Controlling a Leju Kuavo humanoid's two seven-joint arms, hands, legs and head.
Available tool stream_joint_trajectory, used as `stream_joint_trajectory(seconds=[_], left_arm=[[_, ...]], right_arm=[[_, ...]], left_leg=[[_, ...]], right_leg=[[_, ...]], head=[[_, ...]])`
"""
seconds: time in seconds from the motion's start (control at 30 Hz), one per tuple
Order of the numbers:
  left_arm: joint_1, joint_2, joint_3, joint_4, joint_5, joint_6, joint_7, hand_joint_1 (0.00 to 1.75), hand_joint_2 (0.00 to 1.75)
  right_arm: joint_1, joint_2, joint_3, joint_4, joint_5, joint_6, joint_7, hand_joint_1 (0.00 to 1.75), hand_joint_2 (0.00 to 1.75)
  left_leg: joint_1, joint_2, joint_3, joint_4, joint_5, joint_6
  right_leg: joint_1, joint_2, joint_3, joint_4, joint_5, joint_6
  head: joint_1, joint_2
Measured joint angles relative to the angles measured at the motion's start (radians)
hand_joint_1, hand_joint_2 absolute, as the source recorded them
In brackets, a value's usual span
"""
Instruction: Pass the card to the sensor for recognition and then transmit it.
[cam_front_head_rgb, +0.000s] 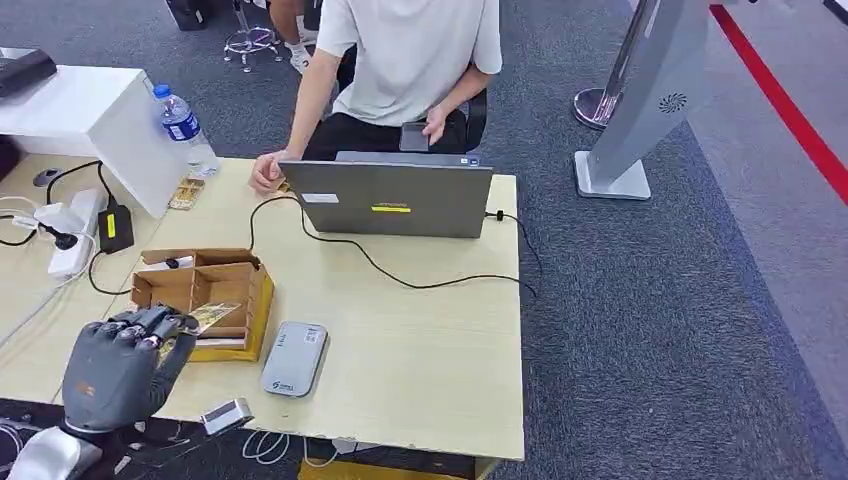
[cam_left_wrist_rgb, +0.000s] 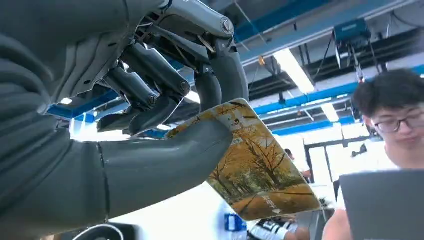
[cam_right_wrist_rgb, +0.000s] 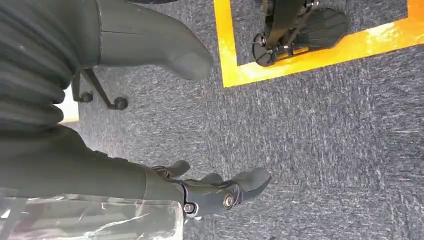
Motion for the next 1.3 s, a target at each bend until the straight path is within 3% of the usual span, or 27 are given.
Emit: stream_joint_trajectory(seconds=[0.2, 0.27, 0.33, 0.43, 0.5, 0.6, 0.7, 0.83, 0.93, 0.97, 1.3], left_arm=[[0.018, 0.002, 0.01, -0.048, 0.0, 0.01, -0.004, 1.75, 1.75], [0.014, 0.003, 0.011, -0.065, 0.008, 0.09, -0.036, 1.75, 1.75], [-0.048, 0.002, 0.012, -0.084, 0.019, 0.184, -0.062, 1.75, 1.75], [-0.256, -0.006, 0.017, -0.046, 0.021, 0.199, -0.078, 1.75, 1.75], [-0.452, -0.019, 0.017, 0.082, -0.016, 0.19, -0.08, 1.75, 1.75], [-0.768, -0.062, 0.004, 0.391, -0.164, 0.196, -0.035, 1.75, 1.75], [-1.043, -0.134, -0.049, 0.725, -0.27, 0.197, 0.039, 1.75, 1.75], [-1.238, -0.22, -0.114, 0.996, -0.317, 0.179, 0.094, 1.75, 1.75], [-1.302, -0.257, -0.14, 1.101, -0.318, 0.179, 0.102, 1.75, 1.75], [-1.311, -0.264, -0.144, 1.124, -0.318, 0.18, 0.102, 0.0, 1.75], [-1.343, -0.272, -0.152, 1.253, -0.267, 0.184, 0.097, 0.0, 1.75]], right_arm=[[0.0, 0.0, -0.011, 0.0, 0.0, 0.0, 0.0, 0.0, 1.75], [0.0, 0.0, -0.012, 0.0, 0.011, 0.001, 0.0, 0.0, 1.75], [-0.001, 0.0, -0.012, 0.0, 0.04, 0.004, 0.005, 0.0, 1.75], [-0.02, 0.004, 0.001, 0.0, 0.095, 0.016, 0.031, 0.0, 1.75], [-0.045, 0.011, 0.023, 0.0, 0.136, 0.026, 0.052, 0.0, 1.75], [-0.088, 0.023, 0.061, 0.0, 0.185, 0.052, 0.085, 0.0, 1.75], [-0.116, 0.03, 0.094, 0.0, 0.2, 0.062, 0.107, 0.0, 1.75], [-0.128, 0.037, 0.118, 0.0, 0.203, 0.068, 0.126, 0.0, 1.75], [-0.128, 0.038, 0.124, 0.0, 0.203, 0.07, 0.13, 0.0, 1.75], [-0.128, 0.038, 0.126, 0.0, 0.203, 0.072, 0.13, 0.0, 1.75], [-0.128, 0.038, 0.138, 0.0, 0.203, 0.076, 0.126, 0.0, 1.75]], left_leg=[[0.0, 0.0, 0.001, 0.0, 0.0, 0.0], [0.001, 0.0, 0.001, 0.0, 0.001, 0.0], [0.0, -0.005, 0.001, 0.0, 0.002, 0.001], [0.0, -0.014, 0.0, 0.001, 0.006, 0.0], [0.0, -0.018, -0.002, 0.0, 0.01, 0.0], [0.001, -0.016, -0.003, 0.001, 0.017, -0.003], [0.001, -0.015, -0.01, 0.001, 0.024, 0.0], [-0.001, -0.009, -0.013, 0.001, 0.025, 0.0], [-0.001, -0.005, -0.014, 0.002, 0.024, 0.001], [-0.002, -0.004, -0.014, 0.002, 0.024, 0.002], [0.0, -0.003, -0.016, 0.001, 0.024, 0.001]], right_leg=[[0.0, -0.001, 0.0, 0.0, 0.0, 0.0], [0.0, -0.001, 0.0, 0.0, 0.0, 0.0], [0.0, -0.005, -0.001, 0.0, 0.0, 0.0], [0.0, -0.014, 0.0, 0.0, 0.0, 0.0], [0.0, -0.018, 0.0, 0.0, 0.004, -0.002], [0.0, -0.017, -0.004, 0.0, 0.011, -0.004], [0.0, -0.016, -0.008, 0.0, 0.019, -0.003], [0.0, -0.008, -0.011, 0.0, 0.023, 0.0], [-0.001, -0.004, -0.013, 0.0, 0.023, 0.0], [-0.002, -0.004, -0.014, 0.0, 0.023, 0.0], [-0.001, -0.003, -0.017, 0.0, 0.023, 0.0]], head=[[0.0, 0.0], [0.0, 0.0], [0.0, 0.0], [0.0, 0.0], [0.0, 0.0], [-0.001, 0.0], [-0.001, 0.0], [0.0, 0.0], [0.001, 0.0], [0.0, 0.0], [0.0, 0.0]])
